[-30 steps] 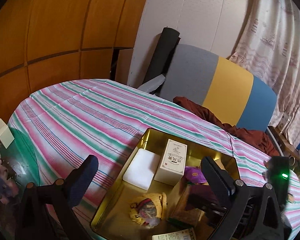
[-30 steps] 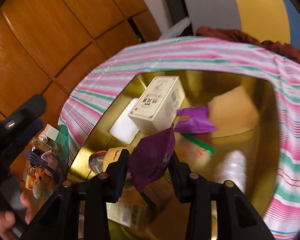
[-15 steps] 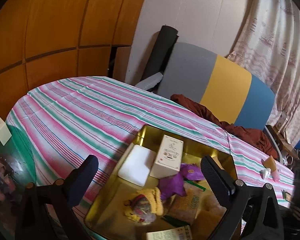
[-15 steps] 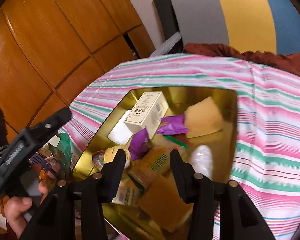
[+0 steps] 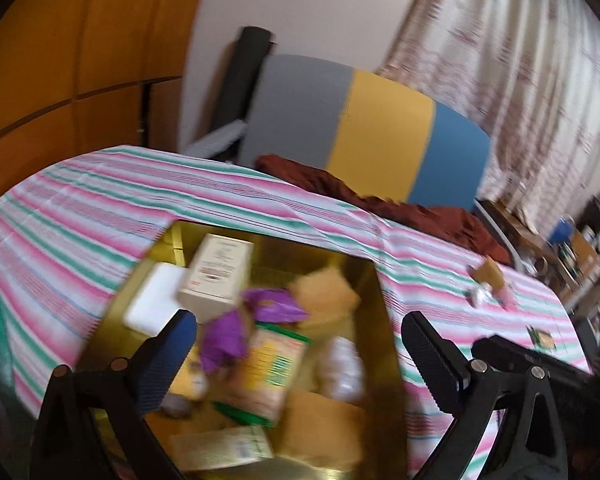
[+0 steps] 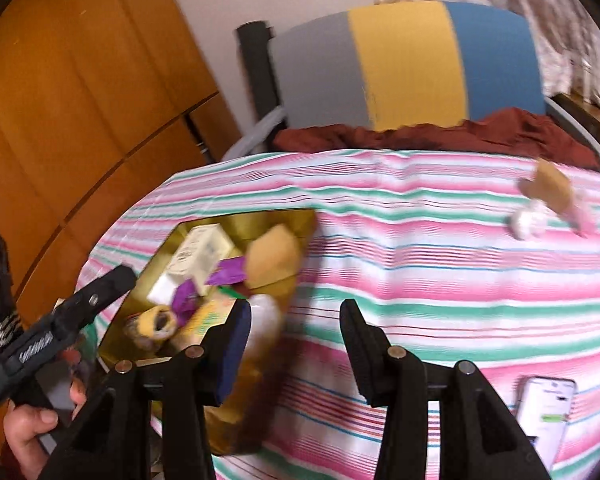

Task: Organize objects
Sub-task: 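Move right gripper to the green-edged cracker packet and grasp it, then grasp the white bubble-wrap bundle with the left gripper, then carry bubble wrap to the tray with left gripper while right carries cracker packet there, then release bubble wrap into the tray with left gripper while right drops cracker packet in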

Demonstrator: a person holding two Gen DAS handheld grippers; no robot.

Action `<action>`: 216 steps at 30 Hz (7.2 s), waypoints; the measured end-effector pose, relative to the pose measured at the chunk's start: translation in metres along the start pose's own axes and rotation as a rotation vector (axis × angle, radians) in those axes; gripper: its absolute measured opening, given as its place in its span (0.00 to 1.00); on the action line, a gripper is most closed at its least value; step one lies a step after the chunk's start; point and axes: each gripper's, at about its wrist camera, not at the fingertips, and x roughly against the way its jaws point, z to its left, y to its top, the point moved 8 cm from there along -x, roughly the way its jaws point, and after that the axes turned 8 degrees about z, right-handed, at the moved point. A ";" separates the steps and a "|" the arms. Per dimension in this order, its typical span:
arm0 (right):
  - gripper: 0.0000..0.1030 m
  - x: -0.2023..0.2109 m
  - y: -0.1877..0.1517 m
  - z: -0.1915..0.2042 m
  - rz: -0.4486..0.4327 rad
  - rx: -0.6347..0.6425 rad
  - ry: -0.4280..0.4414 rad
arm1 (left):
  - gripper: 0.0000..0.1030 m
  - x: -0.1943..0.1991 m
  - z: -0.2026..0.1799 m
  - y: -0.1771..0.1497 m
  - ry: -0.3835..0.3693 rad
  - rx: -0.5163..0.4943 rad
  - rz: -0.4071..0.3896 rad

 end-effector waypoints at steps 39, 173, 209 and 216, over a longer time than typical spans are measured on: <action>0.82 0.074 -0.009 -0.480 -0.106 -1.148 -0.571 | 1.00 -0.067 -0.175 -0.087 -0.229 -0.294 0.308; 0.42 0.037 -0.036 0.003 -0.185 0.049 0.076 | 0.78 -0.088 0.022 0.042 -0.083 0.036 0.089; 0.42 -0.128 0.018 0.075 0.163 0.003 0.025 | 1.00 0.009 0.082 -0.003 0.148 0.119 -0.052; 0.43 -0.101 0.020 0.073 0.108 0.020 0.065 | 1.00 0.010 0.082 -0.003 0.152 0.120 -0.055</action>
